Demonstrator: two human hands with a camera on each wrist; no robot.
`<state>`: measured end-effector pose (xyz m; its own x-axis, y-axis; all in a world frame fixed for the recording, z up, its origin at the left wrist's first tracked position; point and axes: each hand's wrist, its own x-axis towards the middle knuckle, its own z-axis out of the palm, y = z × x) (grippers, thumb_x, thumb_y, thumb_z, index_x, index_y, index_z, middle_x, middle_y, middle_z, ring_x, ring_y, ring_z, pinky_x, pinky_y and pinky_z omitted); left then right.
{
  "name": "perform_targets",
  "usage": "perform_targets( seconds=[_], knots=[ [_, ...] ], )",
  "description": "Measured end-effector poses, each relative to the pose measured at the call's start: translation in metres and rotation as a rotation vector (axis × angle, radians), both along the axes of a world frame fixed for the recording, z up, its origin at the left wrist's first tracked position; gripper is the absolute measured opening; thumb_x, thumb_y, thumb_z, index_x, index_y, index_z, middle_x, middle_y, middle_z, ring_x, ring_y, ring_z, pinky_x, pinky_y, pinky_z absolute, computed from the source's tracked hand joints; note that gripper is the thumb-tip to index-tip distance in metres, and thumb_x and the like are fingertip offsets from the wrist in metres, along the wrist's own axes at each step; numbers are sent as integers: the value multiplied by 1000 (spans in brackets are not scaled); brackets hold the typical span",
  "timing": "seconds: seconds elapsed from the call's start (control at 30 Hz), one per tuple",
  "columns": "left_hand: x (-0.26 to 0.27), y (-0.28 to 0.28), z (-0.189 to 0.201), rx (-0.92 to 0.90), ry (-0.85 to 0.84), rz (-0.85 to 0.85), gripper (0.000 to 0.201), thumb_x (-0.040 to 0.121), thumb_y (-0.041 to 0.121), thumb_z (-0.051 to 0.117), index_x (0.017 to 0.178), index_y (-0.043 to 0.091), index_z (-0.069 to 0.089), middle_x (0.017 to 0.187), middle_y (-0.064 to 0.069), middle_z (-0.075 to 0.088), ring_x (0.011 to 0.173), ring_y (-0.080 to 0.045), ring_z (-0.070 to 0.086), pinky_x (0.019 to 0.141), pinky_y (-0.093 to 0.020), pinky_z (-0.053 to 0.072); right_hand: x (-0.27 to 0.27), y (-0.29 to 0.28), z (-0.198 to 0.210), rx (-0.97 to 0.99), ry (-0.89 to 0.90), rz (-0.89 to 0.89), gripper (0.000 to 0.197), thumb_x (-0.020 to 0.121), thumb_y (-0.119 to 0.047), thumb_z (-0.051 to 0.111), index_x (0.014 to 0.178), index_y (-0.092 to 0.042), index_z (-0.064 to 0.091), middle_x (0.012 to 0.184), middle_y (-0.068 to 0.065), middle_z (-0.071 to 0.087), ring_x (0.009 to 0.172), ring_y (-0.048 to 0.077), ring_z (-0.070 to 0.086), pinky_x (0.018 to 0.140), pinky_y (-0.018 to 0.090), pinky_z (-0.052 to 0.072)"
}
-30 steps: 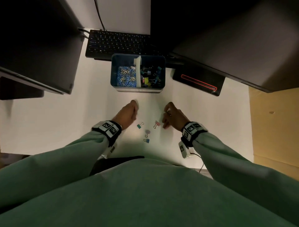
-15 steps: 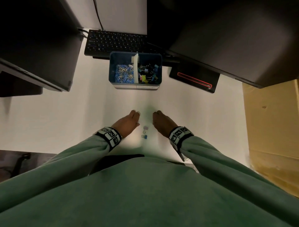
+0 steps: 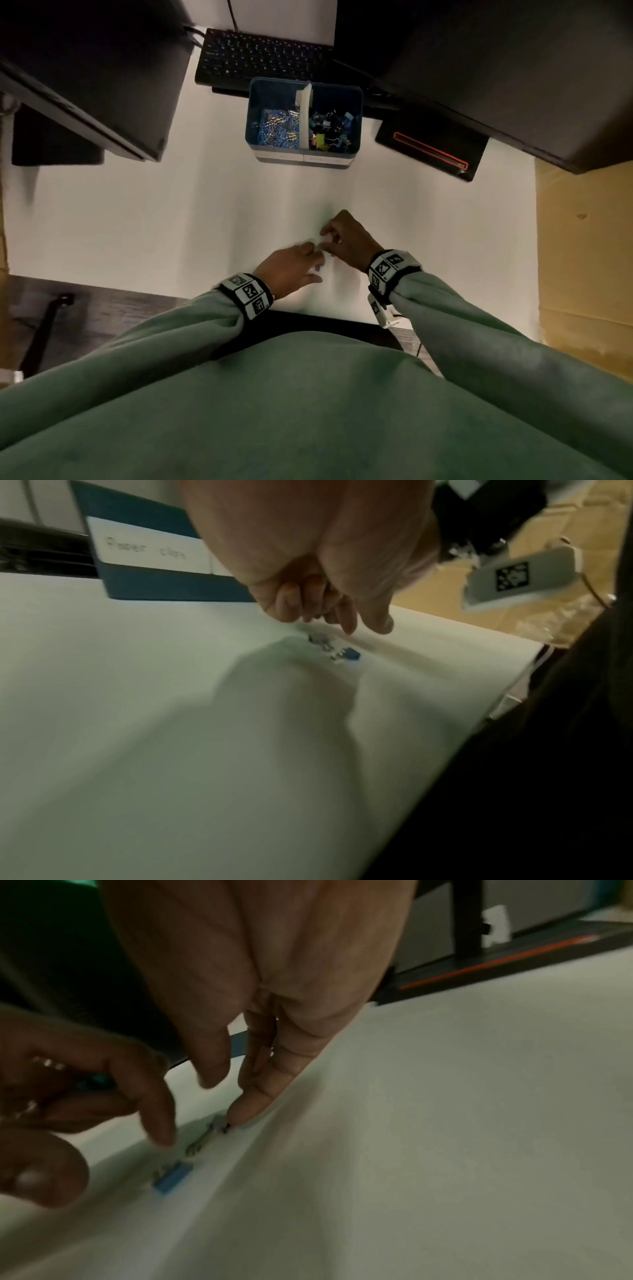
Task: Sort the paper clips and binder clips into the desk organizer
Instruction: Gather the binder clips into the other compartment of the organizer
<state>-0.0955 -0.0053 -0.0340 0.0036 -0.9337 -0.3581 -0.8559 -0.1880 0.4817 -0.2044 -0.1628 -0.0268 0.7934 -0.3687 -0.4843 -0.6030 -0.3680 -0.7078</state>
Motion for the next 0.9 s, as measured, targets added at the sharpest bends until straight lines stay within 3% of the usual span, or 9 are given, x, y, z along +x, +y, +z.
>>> perform_targets(
  seconds=[0.1, 0.17, 0.23, 0.37, 0.5, 0.67, 0.77, 0.83, 0.9],
  knots=[
    [-9, 2, -8, 46, -47, -42, 25, 92, 25, 57, 113, 13, 56, 117, -7, 52, 104, -28, 56, 78, -37, 48, 7, 5, -8, -60, 61, 289, 33, 86, -11, 68, 116, -2, 58, 119, 13, 44, 90, 21, 53, 85, 32, 47],
    [-7, 6, -12, 58, -59, -7, 19, 94, 25, 54, 108, 12, 55, 113, -7, 52, 100, -28, 57, 76, -38, 48, 9, 7, -8, -109, 86, 390, 26, 90, -6, 60, 115, -1, 59, 121, 18, 47, 99, 29, 53, 87, 38, 44],
    [-4, 11, -11, 80, 3, 92, 18, 93, 26, 56, 105, 14, 51, 110, -5, 52, 96, -26, 58, 76, -38, 48, 9, 9, -8, -116, 25, 413, 18, 90, -7, 62, 106, -1, 61, 112, 16, 50, 90, 30, 57, 82, 39, 46],
    [6, 23, -2, 43, 135, 376, 30, 87, 31, 65, 106, 17, 48, 102, 0, 58, 88, -21, 59, 75, -31, 45, 3, 6, -8, -98, -4, 319, 14, 86, -11, 68, 90, -3, 58, 97, 13, 52, 76, 29, 57, 74, 43, 49],
    [37, 42, 5, -102, 149, 633, 23, 88, 44, 63, 83, 25, 50, 80, 11, 52, 72, -17, 55, 66, -26, 36, -14, -2, -5, 70, -26, -36, 8, 85, -3, 61, 84, -3, 54, 76, 13, 59, 62, 29, 64, 60, 47, 58],
    [39, 49, 7, 25, 90, 433, 39, 81, 54, 65, 105, 27, 51, 99, 7, 61, 84, -18, 60, 76, -28, 47, 9, -25, 32, 180, -233, -357, 7, 92, -1, 55, 97, -5, 58, 81, 12, 64, 65, 25, 66, 66, 42, 60],
    [19, 31, 2, 120, 73, 268, 34, 86, 40, 63, 108, 20, 46, 108, -1, 58, 93, -23, 60, 78, -33, 47, 50, -52, 61, -79, -340, -373, 8, 96, -6, 52, 101, -6, 58, 84, 7, 65, 70, 17, 66, 65, 23, 56],
    [15, 19, 0, 163, 107, 258, 21, 89, 31, 59, 97, 20, 43, 104, -2, 59, 92, -25, 61, 79, -38, 48, 75, -72, 71, -254, -345, -276, 11, 95, -6, 51, 103, -6, 60, 86, 7, 64, 74, 18, 63, 66, 26, 52],
    [16, 12, 3, 197, 112, 255, 15, 91, 28, 54, 92, 20, 41, 102, -3, 59, 88, -26, 60, 79, -42, 49, 92, -88, 74, -444, -242, -167, 14, 93, -10, 55, 105, -7, 62, 98, 11, 63, 90, 23, 59, 78, 35, 51]
  ],
)
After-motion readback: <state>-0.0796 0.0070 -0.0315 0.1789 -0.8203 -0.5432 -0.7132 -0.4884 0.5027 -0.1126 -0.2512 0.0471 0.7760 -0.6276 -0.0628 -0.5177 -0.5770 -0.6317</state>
